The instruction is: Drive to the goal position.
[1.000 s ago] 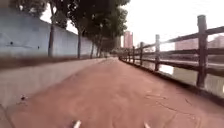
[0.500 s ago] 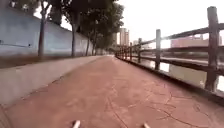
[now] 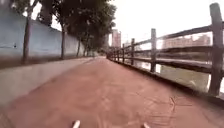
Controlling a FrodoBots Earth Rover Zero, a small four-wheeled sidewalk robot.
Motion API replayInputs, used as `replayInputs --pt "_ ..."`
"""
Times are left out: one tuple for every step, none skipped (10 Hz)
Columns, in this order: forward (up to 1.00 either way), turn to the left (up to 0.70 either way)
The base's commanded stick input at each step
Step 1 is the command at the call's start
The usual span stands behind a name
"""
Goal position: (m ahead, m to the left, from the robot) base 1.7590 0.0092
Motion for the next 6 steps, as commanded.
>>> replayInputs --pt "0.7 0.0" --pt "0.7 0.0" --pt "0.7 0.0" --pt "0.7 0.0" --pt "0.7 0.0" --pt "0.7 0.0"
